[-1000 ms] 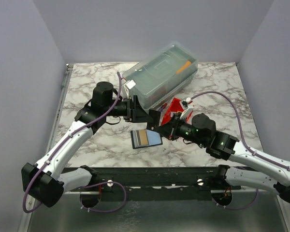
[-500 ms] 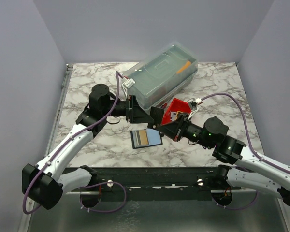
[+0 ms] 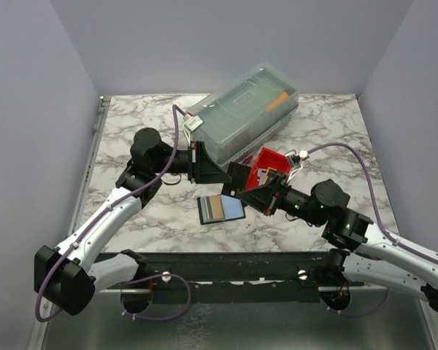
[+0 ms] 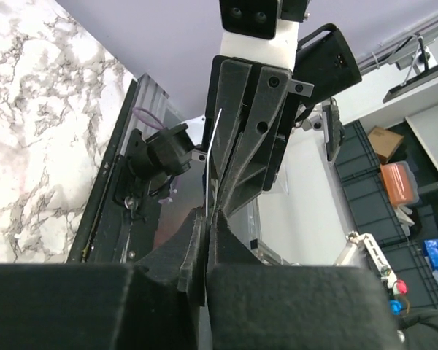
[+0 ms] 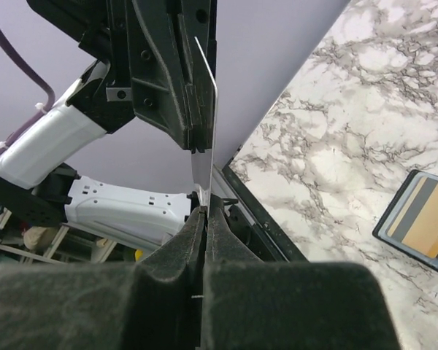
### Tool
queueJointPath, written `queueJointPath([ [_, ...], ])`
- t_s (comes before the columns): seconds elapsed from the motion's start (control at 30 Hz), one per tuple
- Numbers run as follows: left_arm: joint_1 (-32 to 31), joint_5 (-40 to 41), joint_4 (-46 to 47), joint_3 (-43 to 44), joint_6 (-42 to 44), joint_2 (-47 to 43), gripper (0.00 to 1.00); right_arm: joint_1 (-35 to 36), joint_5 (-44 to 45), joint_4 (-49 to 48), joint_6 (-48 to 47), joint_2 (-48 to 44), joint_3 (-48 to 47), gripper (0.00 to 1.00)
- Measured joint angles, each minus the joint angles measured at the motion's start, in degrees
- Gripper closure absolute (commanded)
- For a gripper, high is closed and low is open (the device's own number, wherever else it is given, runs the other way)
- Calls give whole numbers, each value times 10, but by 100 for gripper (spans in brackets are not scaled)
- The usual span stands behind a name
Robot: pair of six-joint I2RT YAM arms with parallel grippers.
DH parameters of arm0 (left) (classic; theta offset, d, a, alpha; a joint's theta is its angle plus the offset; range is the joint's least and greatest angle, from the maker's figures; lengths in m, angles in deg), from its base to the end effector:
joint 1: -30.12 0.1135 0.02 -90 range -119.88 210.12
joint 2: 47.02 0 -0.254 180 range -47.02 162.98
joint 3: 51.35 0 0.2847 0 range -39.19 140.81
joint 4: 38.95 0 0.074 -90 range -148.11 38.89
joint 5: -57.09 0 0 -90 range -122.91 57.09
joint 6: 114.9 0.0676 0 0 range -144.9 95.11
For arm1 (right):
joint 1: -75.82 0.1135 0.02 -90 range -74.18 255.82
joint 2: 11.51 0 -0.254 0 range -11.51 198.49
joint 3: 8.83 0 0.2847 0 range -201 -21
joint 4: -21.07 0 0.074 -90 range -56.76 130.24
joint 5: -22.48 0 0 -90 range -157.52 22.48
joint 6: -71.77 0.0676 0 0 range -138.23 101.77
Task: Put the credit cards into the card holder
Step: Insert the credit card into the card slot.
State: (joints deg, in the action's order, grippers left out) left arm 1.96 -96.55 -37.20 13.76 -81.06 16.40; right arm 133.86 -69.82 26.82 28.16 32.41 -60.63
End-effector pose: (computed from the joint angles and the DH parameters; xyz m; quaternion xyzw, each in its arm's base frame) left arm 0.2313 -0.1925 0.3553 0.2315 0.6581 -0.6831 0.2159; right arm 0.1356 0.2224 0.3340 -0.0848 0.6887 0.5775 0.4301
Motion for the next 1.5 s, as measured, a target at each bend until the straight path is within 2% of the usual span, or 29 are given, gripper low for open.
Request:
queueJointPath([
  [0.07, 0, 0, -1, -3, 3, 0, 100, 0, 2, 6, 1, 1, -1, 50],
  [0.1, 1, 5, -14, -3, 14, 0, 100, 0, 7, 18, 4, 3, -2, 35],
  [0.13, 2, 14, -35, -3, 28, 0, 100, 0, 19, 38, 7, 6, -7, 30],
  [0.23, 11, 69, -159, 11, 109, 5, 100, 0, 71, 124, 10, 34, -38, 23],
  [0.37, 55, 148, -296, 15, 195, 39, 100, -10, 108, 198, 17, 96, -70, 22],
  [0.57, 77, 222, -370, -38, 233, 79, 100, -107, 71, 231, 12, 237, -70, 33],
  [0.67, 77, 232, -367, -55, 227, 100, 100, -142, 50, 230, -1, 309, -70, 41],
  [0.83, 77, 239, -339, -87, 201, 118, 100, -142, 6, 226, -25, 405, -96, 57],
  [1.17, 77, 247, -253, -134, 129, 172, 100, -142, -16, 192, -31, 453, -100, 58],
  [1.5, 62, 241, -212, -139, 118, 224, 100, -142, -14, 189, -30, 497, -100, 59],
])
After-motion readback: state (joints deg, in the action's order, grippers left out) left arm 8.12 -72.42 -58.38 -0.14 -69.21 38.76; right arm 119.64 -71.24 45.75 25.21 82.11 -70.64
